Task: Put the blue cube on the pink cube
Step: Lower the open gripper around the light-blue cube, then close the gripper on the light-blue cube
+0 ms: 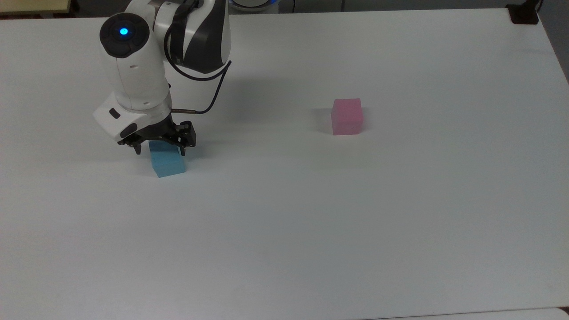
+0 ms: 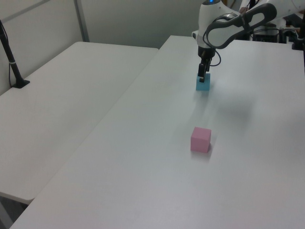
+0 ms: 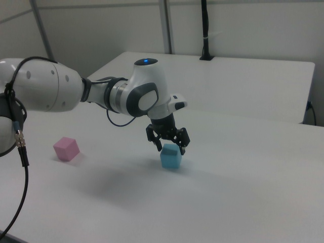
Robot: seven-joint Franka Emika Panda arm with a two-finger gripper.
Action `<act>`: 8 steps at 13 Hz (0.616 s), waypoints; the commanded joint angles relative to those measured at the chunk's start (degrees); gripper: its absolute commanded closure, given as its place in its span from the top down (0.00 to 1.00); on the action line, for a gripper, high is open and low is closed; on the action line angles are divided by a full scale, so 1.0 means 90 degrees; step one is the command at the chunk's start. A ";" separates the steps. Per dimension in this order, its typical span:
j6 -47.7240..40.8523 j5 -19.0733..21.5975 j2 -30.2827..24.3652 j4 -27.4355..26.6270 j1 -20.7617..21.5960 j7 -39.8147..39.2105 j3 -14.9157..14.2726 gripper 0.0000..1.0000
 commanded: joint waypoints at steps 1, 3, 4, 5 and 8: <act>0.0139 -0.0126 -0.0079 -0.0180 0.0046 0.0011 0.0051 0.83; 0.0081 -0.0058 -0.0147 -0.0161 0.0007 0.0273 0.0206 0.47; 0.0061 -0.0048 -0.0158 -0.0132 -0.0013 0.0662 0.0295 0.44; 0.0052 -0.0048 -0.0196 -0.0122 -0.0013 0.0811 0.0305 0.42; -0.1046 -0.0048 -0.1033 -0.0132 0.0046 0.0871 0.0576 0.40</act>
